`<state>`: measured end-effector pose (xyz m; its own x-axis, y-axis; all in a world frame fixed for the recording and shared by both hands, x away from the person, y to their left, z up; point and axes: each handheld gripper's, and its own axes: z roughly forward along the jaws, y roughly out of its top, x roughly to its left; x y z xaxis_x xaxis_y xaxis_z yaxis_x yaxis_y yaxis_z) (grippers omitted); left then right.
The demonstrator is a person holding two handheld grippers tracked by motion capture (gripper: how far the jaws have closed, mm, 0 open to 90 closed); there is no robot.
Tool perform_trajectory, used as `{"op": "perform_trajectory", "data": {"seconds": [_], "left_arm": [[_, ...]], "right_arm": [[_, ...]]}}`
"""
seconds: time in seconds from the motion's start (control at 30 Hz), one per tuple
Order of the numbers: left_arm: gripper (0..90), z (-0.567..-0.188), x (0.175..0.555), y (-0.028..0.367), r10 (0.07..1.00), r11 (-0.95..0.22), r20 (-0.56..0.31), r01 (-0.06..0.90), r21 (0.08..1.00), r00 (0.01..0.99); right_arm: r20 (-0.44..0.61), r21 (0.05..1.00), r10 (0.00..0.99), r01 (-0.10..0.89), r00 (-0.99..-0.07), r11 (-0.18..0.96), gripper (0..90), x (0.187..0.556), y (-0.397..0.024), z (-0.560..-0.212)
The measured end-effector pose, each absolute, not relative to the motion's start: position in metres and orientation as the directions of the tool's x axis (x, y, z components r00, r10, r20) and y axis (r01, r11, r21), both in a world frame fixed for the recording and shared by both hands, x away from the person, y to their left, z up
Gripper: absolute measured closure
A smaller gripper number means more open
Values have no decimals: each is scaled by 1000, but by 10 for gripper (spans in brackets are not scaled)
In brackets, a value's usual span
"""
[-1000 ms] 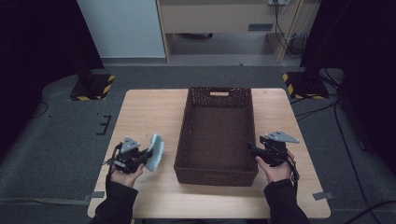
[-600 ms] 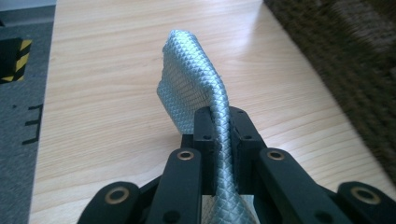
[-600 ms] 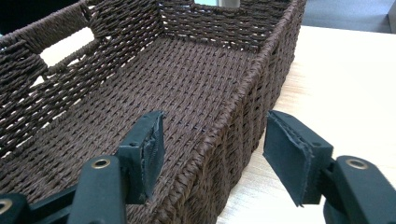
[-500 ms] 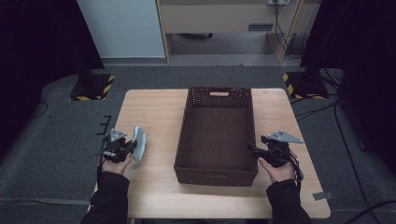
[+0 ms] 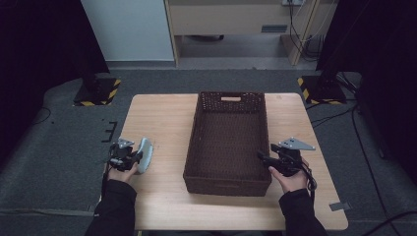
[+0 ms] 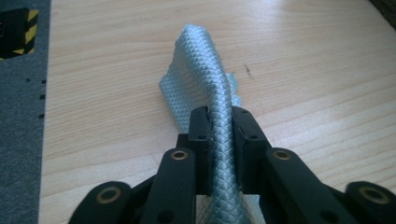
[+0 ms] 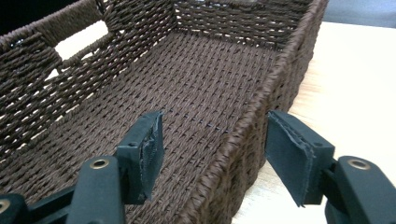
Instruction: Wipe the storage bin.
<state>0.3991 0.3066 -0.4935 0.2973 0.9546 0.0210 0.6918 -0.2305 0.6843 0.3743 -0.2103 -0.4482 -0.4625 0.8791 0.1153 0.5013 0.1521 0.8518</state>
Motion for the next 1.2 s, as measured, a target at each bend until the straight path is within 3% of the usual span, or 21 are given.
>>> {"op": "perform_trajectory", "data": {"seconds": [0.17, 0.43, 0.6, 1.2], "left_arm": [[686, -493, 399, 304, 949, -238, 16, 684, 689, 314], [533, -477, 395, 307, 947, -187, -37, 639, 746, 320], [522, -462, 389, 302, 938, -187, -38, 594, 783, 346], [464, -431, 379, 236, 848, -179, -132, 512, 840, 514]], "right_arm": [[97, 847, 884, 504, -457, 168, 405, 376, -211, -450], [61, 824, 885, 524, -461, 216, 589, 379, -206, -457], [52, 822, 886, 523, -461, 224, 633, 379, -205, -456], [83, 838, 860, 503, -503, 213, 640, 387, -202, -459]]}}
